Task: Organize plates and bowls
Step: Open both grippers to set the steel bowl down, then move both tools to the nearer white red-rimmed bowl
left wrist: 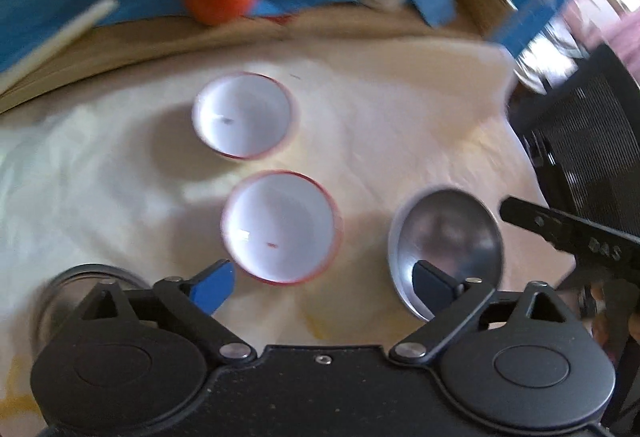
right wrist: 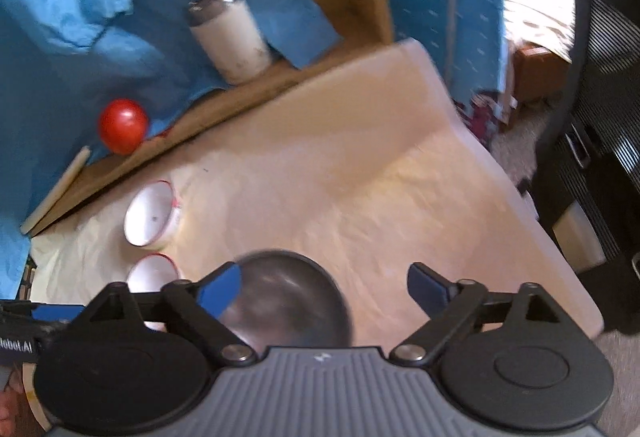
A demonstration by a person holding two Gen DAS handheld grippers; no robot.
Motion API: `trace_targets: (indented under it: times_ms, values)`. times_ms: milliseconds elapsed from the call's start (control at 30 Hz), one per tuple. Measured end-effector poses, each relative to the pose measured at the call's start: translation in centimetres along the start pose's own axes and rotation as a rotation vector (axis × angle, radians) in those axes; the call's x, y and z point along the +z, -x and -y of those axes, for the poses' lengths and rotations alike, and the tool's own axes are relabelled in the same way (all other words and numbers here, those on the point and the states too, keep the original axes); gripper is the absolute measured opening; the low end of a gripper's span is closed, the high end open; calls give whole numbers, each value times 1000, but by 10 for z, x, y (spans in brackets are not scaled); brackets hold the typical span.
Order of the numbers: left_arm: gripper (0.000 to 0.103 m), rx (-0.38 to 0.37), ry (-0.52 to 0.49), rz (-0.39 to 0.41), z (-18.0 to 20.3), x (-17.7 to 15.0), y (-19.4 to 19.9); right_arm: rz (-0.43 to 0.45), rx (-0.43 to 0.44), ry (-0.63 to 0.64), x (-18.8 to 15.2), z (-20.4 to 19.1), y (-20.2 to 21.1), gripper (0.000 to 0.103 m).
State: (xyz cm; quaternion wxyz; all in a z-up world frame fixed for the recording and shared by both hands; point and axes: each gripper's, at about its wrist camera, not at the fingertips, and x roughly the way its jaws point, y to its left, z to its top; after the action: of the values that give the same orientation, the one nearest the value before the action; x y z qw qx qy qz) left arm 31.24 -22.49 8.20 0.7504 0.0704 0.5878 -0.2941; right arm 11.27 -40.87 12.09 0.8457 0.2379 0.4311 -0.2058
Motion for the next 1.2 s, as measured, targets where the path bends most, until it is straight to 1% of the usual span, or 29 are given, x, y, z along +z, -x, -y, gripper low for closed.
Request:
trace_targets:
  times_ms: [67, 133, 300, 400, 467, 567, 700, 900, 1067, 1200]
  values:
    - [100, 11, 47, 19, -15, 4, 4, 3, 17, 28, 5, -13, -2, 98]
    - [102, 21, 88, 38, -28, 6, 8, 5, 33, 59, 10, -27, -5, 103]
    - [102, 50, 204, 74, -61, 12, 9, -19, 67, 160, 18, -59, -13, 103]
    - [102, 80, 233, 74, -78, 16, 2, -57, 79, 253, 20, -79, -22, 103]
    - [102, 93, 229, 57, -85, 18, -6, -79, 87, 293, 20, -91, -28, 103]
    - [102, 90, 201, 37, -88, 18, -19, -115, 100, 348, 17, -108, -41, 103]
    - [102, 94, 161, 7, -90, 15, -31, -133, 100, 429, 12, -125, -56, 103]
    - [102, 123, 124, 10, -89, 15, -40, -111, 108, 511, 4, -139, -70, 103]
    - [102, 141, 102, 9, -89, 14, -46, -149, 75, 515, 1, -144, -82, 103]
    - [102, 147, 101, -3, -90, 17, -51, -200, 70, 479, 3, -141, -91, 102]
